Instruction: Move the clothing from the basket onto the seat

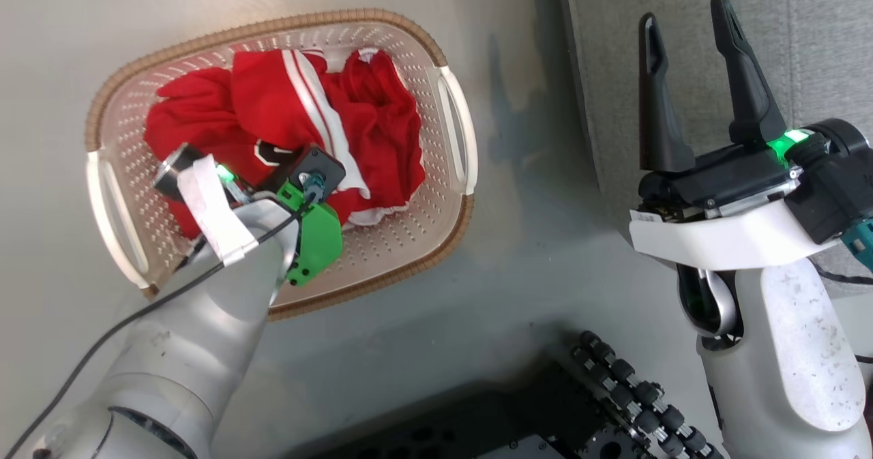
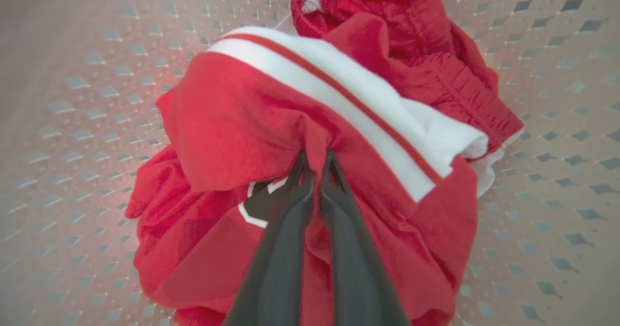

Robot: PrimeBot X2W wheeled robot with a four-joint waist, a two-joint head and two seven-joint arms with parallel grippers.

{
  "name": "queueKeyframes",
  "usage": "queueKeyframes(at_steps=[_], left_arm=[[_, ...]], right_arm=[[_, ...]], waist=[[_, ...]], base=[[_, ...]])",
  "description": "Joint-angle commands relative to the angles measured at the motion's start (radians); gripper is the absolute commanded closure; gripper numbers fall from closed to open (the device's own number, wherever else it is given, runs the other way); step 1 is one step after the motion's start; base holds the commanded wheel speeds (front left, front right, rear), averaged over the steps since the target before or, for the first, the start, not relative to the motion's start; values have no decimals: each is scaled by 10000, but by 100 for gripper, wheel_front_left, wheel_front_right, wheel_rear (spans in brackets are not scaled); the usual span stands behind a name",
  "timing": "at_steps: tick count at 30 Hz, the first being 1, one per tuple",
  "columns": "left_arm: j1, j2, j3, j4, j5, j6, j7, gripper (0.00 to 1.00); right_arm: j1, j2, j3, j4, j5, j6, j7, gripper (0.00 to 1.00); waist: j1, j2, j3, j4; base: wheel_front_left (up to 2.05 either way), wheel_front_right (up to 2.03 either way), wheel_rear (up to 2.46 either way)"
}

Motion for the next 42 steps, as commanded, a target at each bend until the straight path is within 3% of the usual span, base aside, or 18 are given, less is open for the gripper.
queueKeyframes(at_steps=[1,12,25,33,42], left_arm=[[213,-37,74,-49,-132,50,-196,100],[1995,-228,975,-1214,-1451,61,-1048,100],[4698,271,2037,-5425,-1350,408,-1040,100],[5847,328,2789,-7011,-1104,436,-1042,100],[6452,325,3338,-8460,-870,273,-1041,100]], right_arm=[[186,-9,-53,72,-100,1,-34,0],[1198,-123,-116,548,-428,1,-34,0],[2862,-406,156,1134,-388,1,-34,0],[3666,-443,425,1464,-252,1,-34,0],[4254,-449,643,1607,-229,1,-34,0]], waist=[[0,0,-946,326],[0,0,-3811,1032],[0,0,-6867,1673],[0,0,-8230,1666],[0,0,-8999,1563]], base=[[0,0,0],[0,0,0],[0,0,0],[0,0,0],[0,0,0]])
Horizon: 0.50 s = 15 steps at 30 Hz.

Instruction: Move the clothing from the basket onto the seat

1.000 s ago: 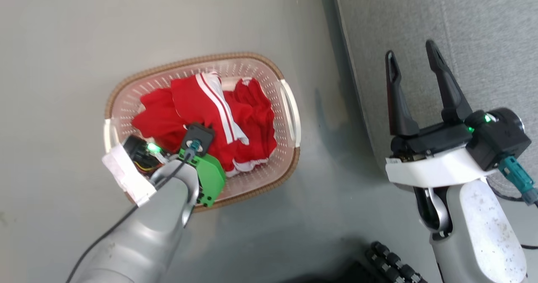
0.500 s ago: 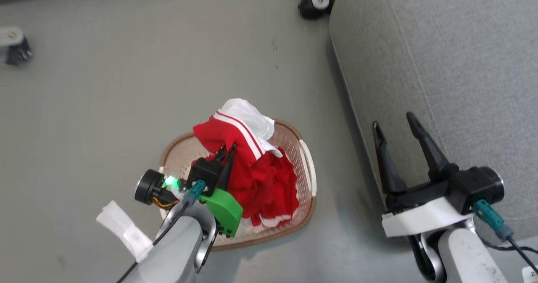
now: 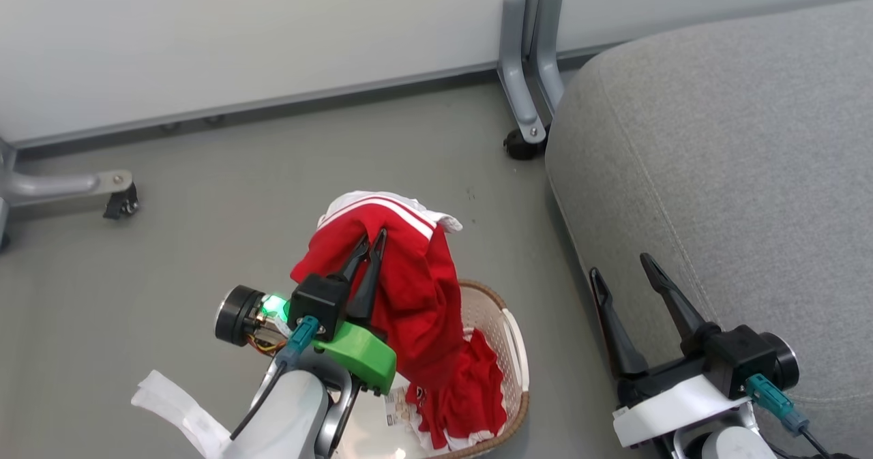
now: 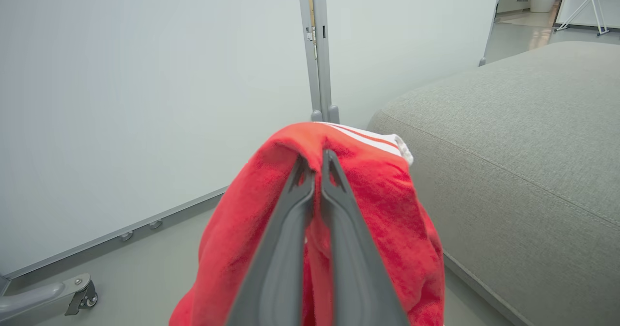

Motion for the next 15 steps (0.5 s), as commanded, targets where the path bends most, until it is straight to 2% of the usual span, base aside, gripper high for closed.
queueKeyframes(at_steps=[1,15], left_arm=[[216,1,60,-117,61,-58,-34,100],[162,-388,-66,-1015,-121,-691,-34,100]], right_arm=[[166,-45,43,14,40,1,-34,0],[12,-172,1129,7,254,1,-34,0]], waist=[[1,0,-517,45],[1,0,-668,113]], base=[[0,0,0],[0,0,0]])
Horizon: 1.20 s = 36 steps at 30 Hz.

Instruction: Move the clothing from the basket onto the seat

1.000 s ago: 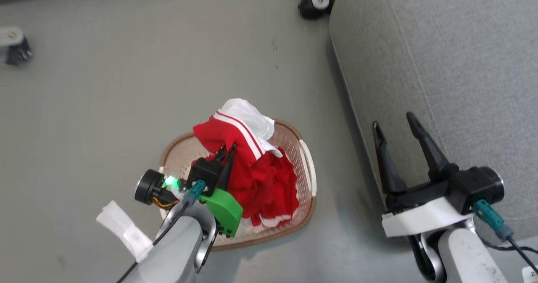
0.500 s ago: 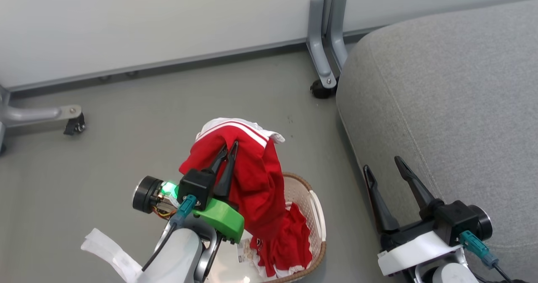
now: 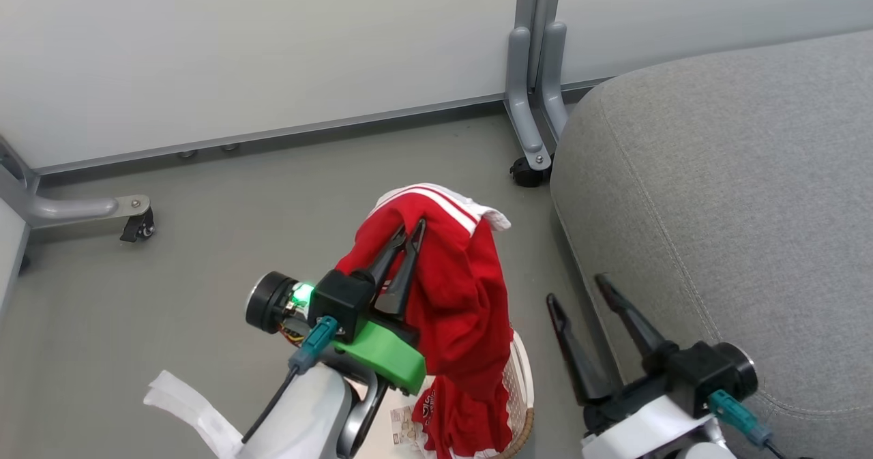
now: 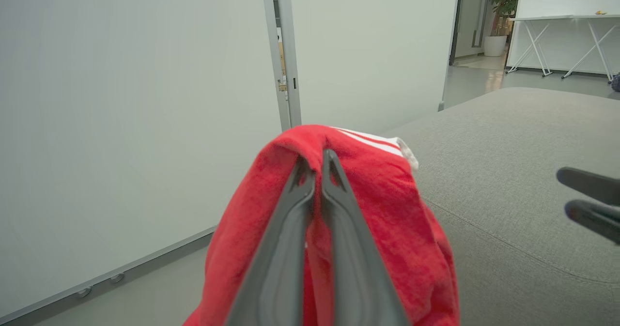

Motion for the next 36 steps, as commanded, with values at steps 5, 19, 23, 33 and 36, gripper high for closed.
queueKeyframes(at_steps=[5,19,23,33,36], left_arm=[[-164,-132,-399,-102,-193,-247,-30,100],[-540,-206,-1815,-877,-732,-408,438,100],[-562,-211,-2047,-1215,-888,-313,601,100],[-540,-107,-2149,-944,-864,-144,574,100],[-530,-34,-2167,-813,-791,-69,523,100]], right_arm=[[-447,79,630,53,220,1,-34,0],[-1055,309,731,1071,348,1,-32,0],[-1099,243,821,1185,549,1,-32,0],[-1186,-65,1548,1678,1374,1,-34,100],[-1192,-87,1474,1654,1577,1,-34,100]], waist=[[2,0,-21,13],[2,0,-36,147],[2,0,1,159],[2,0,29,117],[2,0,66,103]], base=[[0,0,0],[0,0,0],[0,0,0],[0,0,0],[0,0,0]])
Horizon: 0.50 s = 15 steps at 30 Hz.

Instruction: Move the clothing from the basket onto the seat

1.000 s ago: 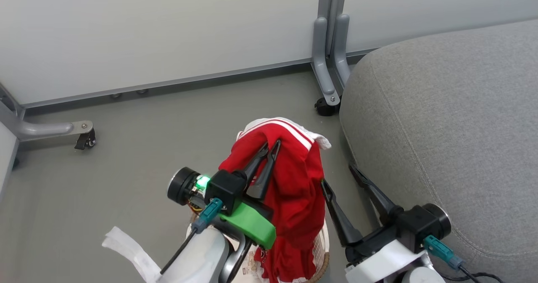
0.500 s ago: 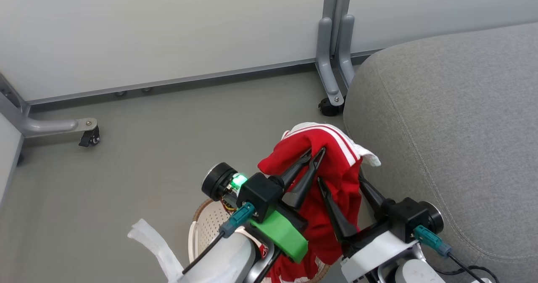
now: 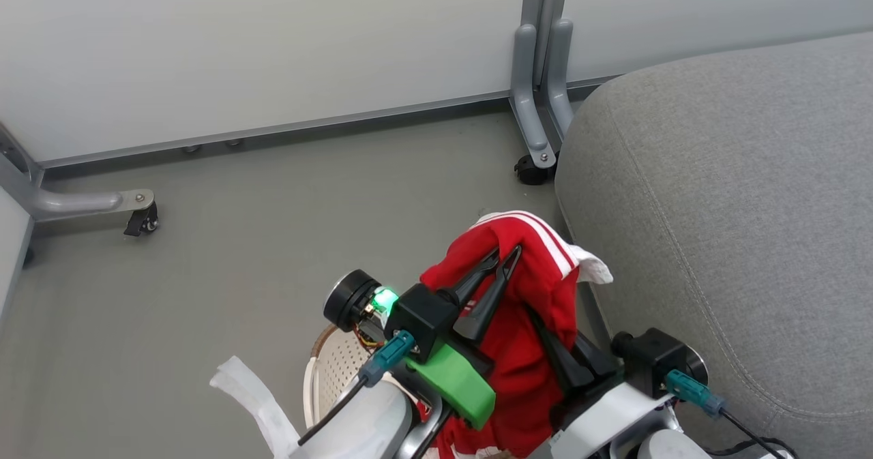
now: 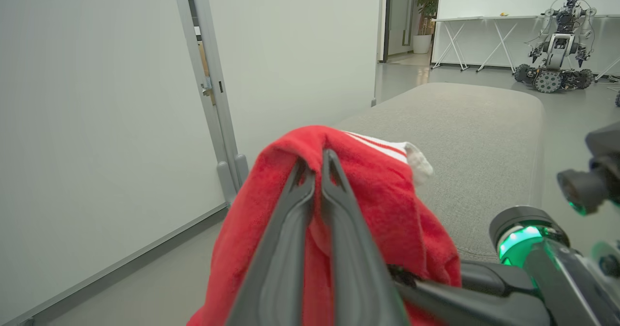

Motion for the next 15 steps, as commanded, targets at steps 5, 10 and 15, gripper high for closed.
queueKeyframes(at_steps=[5,10,15], left_arm=[[60,153,109,71,-77,167,-109,100],[134,246,137,140,-44,337,-75,0],[83,218,136,183,-31,489,-127,0]], right_arm=[[-24,-90,-260,-96,155,1,-34,100],[50,-77,-507,-145,193,1,-34,100],[84,-60,-648,-195,255,1,-34,100]], waist=[[1,0,75,20],[1,0,122,107],[1,0,178,198]], base=[[0,0,0],[0,0,0],[0,0,0]])
